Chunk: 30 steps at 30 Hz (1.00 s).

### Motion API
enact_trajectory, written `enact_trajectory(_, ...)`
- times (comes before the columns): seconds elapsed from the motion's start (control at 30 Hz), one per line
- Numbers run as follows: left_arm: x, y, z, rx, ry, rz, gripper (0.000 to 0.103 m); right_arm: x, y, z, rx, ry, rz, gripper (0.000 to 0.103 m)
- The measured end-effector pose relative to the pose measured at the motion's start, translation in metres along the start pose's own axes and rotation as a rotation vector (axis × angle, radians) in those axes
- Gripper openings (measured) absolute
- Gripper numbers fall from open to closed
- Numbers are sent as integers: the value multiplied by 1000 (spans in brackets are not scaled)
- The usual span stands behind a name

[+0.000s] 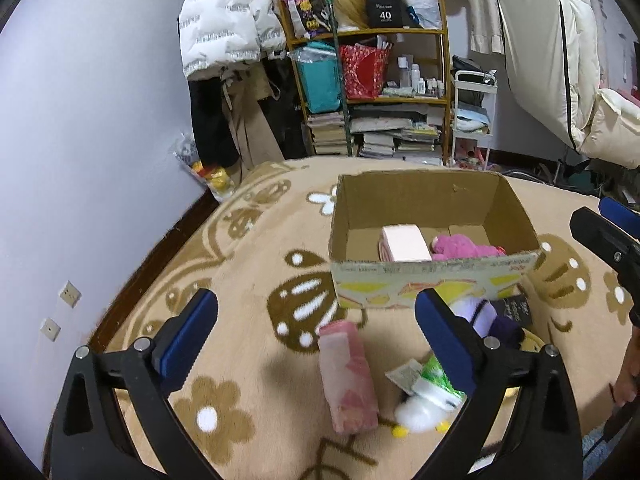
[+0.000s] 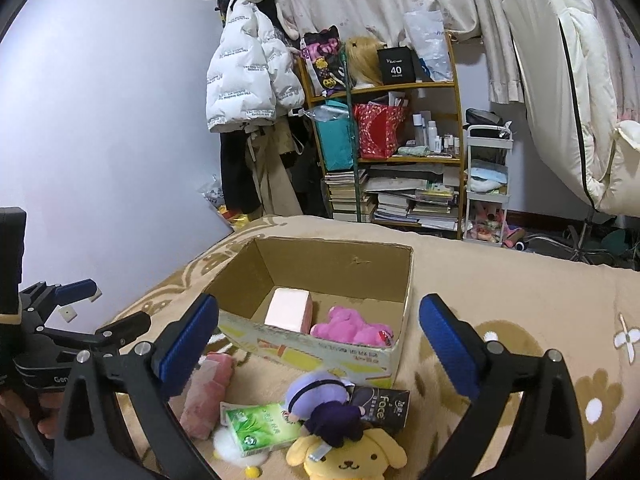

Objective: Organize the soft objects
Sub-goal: 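Grasp the pink wrapped roll with left tool while right tool grasps purple doll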

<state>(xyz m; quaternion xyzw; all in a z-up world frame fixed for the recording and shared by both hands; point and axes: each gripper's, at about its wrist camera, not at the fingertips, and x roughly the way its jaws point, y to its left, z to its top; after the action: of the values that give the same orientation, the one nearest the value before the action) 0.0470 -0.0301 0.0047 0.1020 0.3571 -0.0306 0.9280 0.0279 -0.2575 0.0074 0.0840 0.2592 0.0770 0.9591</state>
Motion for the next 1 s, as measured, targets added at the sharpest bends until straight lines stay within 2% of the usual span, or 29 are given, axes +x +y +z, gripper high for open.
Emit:
enact_trajectory(0.3, 0, 8, -2, -39, 35, -26, 98, -8, 8, -7, -19, 12, -15, 103)
enact_trajectory(1.0, 90, 4, -23, -39, 231, -11, 98, 51, 18, -48, -79, 211, -21, 103)
